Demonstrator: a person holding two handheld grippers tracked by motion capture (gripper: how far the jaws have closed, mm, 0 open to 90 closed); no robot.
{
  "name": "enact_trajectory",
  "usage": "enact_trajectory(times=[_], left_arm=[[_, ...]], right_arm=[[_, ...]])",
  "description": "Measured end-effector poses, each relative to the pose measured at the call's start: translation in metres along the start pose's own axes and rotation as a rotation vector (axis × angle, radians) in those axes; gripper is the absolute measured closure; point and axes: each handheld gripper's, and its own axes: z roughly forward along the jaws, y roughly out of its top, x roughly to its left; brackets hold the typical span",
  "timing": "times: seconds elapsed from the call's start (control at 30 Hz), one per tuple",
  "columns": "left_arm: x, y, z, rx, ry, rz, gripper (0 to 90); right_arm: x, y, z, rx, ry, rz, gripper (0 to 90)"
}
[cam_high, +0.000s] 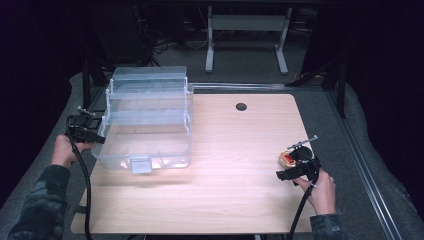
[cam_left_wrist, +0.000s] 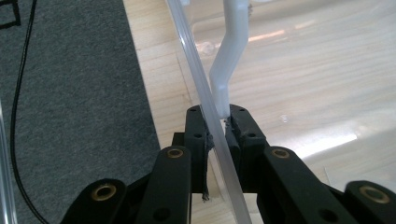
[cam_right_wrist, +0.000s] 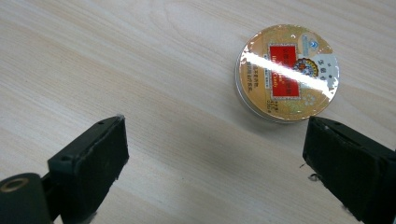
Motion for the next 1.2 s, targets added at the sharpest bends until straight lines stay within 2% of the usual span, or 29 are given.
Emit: enact_trajectory(times=[0.13,0.4,0.47,0.7,0.83,1.17,1.2], left_arm=[[-0.006,-0.001,0.0,-0.001,-0.004,0.011,78.2],[-0.018,0.0,0.001,0.004,-0.008,0.041,76.7],[-0.02,0.0,0.001,0.007,-0.008,0.051,76.5],[-0.03,0.002,0.004,0.005,-0.017,0.063,75.9],[-0.039,0.004,0.005,0.011,-0.011,0.079,75.6],[-0.063,0.01,0.01,0.015,-0.032,0.113,74.2],[-0.064,0.011,0.01,0.015,-0.038,0.116,74.0]], right_arm=[[-0.001,0.001,-0.002,-0.005,-0.002,0.001,6.1],[-0.003,0.001,-0.006,-0.026,0.024,0.009,6.1],[-0.004,0.0,-0.007,-0.023,0.014,0.012,6.1],[-0.008,0.001,-0.007,-0.04,0.03,0.029,6.1],[-0.008,0.002,-0.007,-0.041,0.038,0.027,6.1],[-0.011,-0.001,-0.012,-0.043,0.028,0.037,6.0],[-0.012,-0.002,-0.013,-0.048,0.039,0.035,6.0]])
